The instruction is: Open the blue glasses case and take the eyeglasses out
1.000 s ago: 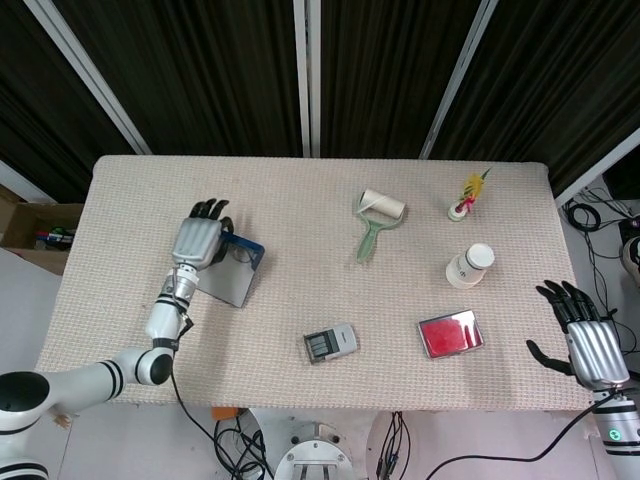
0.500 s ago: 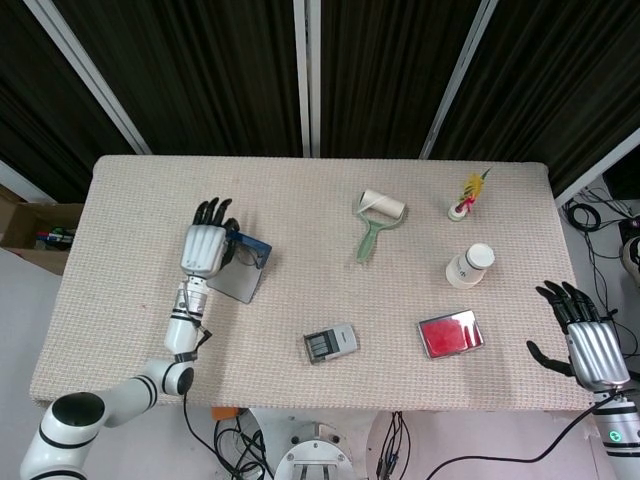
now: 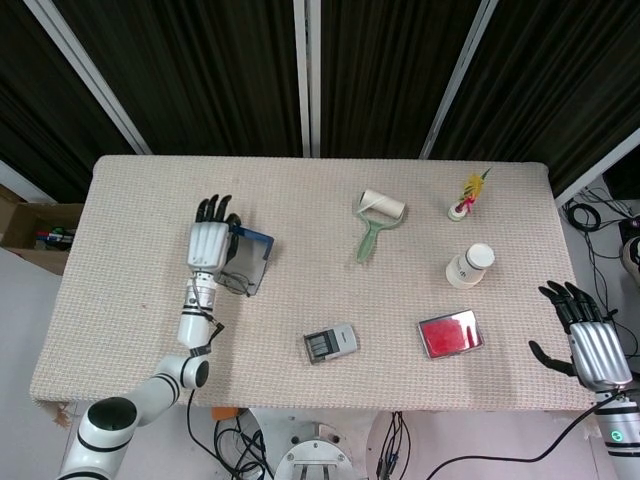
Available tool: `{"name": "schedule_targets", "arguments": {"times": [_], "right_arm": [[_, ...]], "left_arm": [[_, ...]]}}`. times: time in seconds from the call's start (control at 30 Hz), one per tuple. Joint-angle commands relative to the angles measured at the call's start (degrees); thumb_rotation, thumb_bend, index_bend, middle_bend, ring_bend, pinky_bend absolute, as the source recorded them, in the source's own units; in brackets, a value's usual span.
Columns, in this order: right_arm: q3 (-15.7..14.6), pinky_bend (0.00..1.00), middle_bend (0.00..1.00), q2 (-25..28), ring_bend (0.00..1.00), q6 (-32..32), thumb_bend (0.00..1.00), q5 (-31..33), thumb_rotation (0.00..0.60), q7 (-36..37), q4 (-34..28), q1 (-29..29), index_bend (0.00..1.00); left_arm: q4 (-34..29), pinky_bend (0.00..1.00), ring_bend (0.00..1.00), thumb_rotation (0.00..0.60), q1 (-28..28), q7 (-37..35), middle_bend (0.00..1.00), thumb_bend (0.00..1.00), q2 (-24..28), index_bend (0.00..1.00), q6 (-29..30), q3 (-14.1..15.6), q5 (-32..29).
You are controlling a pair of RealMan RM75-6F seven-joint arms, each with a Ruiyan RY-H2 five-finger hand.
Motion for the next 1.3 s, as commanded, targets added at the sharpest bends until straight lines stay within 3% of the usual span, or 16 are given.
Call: {"name": "schedule_targets", "arguments": {"times": [0.03,0.13,0.37,0.57,0.67,0.9,1.3], "right_arm": [[0.0,0.11,0.11,-0.1,0.0,-0.1,0.2,0.0,0.6,0.1,0.1,0.1,0.14],[0.0,0.11,0.11,-0.2,0.0,-0.2,0.2,0.0,0.6,0.2,0.2,0.1,0.14],[0.0,0.11,0.11,0.0,0.0,0.3,0.2,-0.3,0.6,0.2,0.2,0.0,0.14],[0.0,0.11,0.11,-0.2,0.0,0.1,0.2,-0.6,0.6,0.3,0.3,0.2,0.14],[-0.1,0.11,0.11,-0.4,0.0,0.0,0.2,-0.7,0.6,0.3,0.4,0.3,0.14],[-0.1,0.11,0.11,-0.2,0.0,0.1,0.2,-1.0,0.6,-0.2,0.0,0.5,0.14],[-0.3,0.11,0.11,0.0,0.0,0.5,0.2,-1.1,0.6,-0.7,-0.6,0.2,0.14]], "left_arm": [[-2.2,0.11,0.05,0.6,-0.5,1.3,0.09,0.51,1.7,0.31,-3.7,-1.3,-1.1],[-6.0,0.1,0.05,0.6,-0.3,2.7,0.08,0.49,4.0,0.2,-5.9,-2.5,-2.4],[-20.6,0.1,0.05,0.6,2.9,5.2,0.07,0.49,12.4,0.14,-6.3,-2.9,-3.2],[-40.3,0.11,0.05,0.6,8.4,12.7,0.07,0.47,25.2,0.3,-6.5,2.6,-2.0],[-45.6,0.11,0.05,0.6,9.8,17.2,0.07,0.4,28.6,0.35,-6.5,4.8,-2.7],[-50.3,0.1,0.05,0.6,11.5,21.4,0.07,0.32,30.2,0.39,-5.7,7.0,-4.6],[-47.6,0.1,0.05,0.6,11.2,21.4,0.07,0.33,27.7,0.43,-6.7,7.1,-6.1]]}}
